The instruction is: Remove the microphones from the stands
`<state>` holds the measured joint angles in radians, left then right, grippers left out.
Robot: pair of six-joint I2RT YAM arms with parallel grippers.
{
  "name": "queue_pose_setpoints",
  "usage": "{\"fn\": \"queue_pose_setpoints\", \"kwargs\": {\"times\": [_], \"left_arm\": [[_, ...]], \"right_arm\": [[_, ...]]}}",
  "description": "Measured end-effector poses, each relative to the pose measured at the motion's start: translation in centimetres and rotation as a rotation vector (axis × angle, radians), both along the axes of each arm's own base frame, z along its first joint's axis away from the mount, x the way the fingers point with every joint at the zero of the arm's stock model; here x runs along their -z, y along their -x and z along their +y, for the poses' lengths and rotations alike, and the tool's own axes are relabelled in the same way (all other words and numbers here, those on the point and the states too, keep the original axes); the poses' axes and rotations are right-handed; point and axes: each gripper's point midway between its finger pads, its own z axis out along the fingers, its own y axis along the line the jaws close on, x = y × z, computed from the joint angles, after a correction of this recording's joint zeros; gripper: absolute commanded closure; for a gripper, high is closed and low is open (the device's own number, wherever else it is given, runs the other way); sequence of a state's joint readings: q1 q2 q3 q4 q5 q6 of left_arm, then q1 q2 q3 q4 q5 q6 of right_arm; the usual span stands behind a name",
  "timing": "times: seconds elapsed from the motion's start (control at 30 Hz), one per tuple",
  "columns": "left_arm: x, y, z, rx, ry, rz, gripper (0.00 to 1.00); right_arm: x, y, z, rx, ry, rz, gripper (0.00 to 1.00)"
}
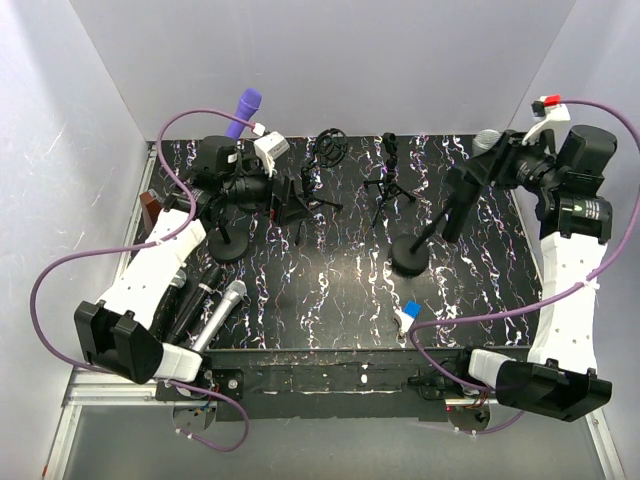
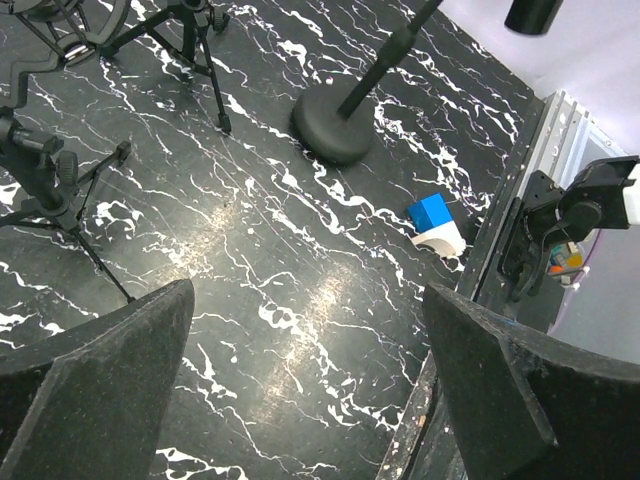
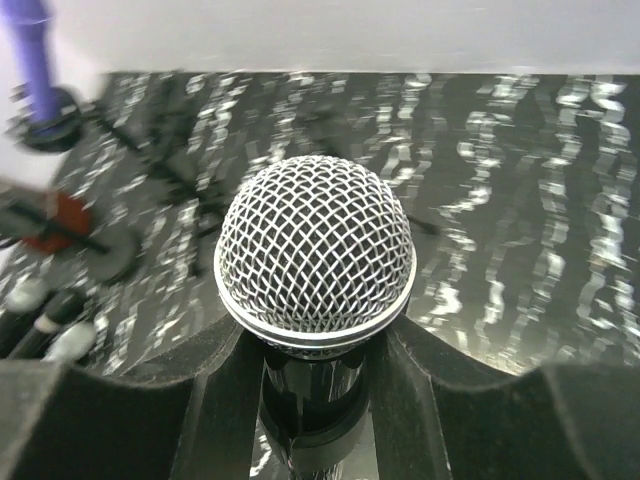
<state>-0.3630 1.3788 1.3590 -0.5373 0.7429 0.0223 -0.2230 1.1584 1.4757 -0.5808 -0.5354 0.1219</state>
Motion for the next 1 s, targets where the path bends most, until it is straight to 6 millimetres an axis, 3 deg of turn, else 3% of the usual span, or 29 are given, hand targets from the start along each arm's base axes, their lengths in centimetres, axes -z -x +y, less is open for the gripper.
{"fn": "queue_pose_setpoints", "kwargs": {"times": [0.23,0.4,0.53,0.77,1.0], "left_arm": [[-0.5,-0.4,-0.7,0.028,0.019,0.009,0.02],[-1.9,-0.3,-1.5,0.087,0.051,-0.029,0.02],[-2.8,0.8,-2.9,0.185,0.071,-0.103,0.02],[-4.1,2.8,-5.6,0.353,0.096,-0.267,0.02],[-3.6,4.6,-8.7,0.481,0.098,-0.441,0.02]], "right_arm": [[-1.0,2.2,8.1,-0.392,-0.08,-0.034,0.83],[-0.4,5.5,15.1,-0.733,-0.031,-0.077,0.83],[0.0,7.8,19.2,-0.964,0.033,-0.122,0.84],[0.2,8.6,21.0,-1.138,0.1,-0.205,0.99],[0.2,10.6,22.1,-1.27,0.154,-0.269,0.99]]}}
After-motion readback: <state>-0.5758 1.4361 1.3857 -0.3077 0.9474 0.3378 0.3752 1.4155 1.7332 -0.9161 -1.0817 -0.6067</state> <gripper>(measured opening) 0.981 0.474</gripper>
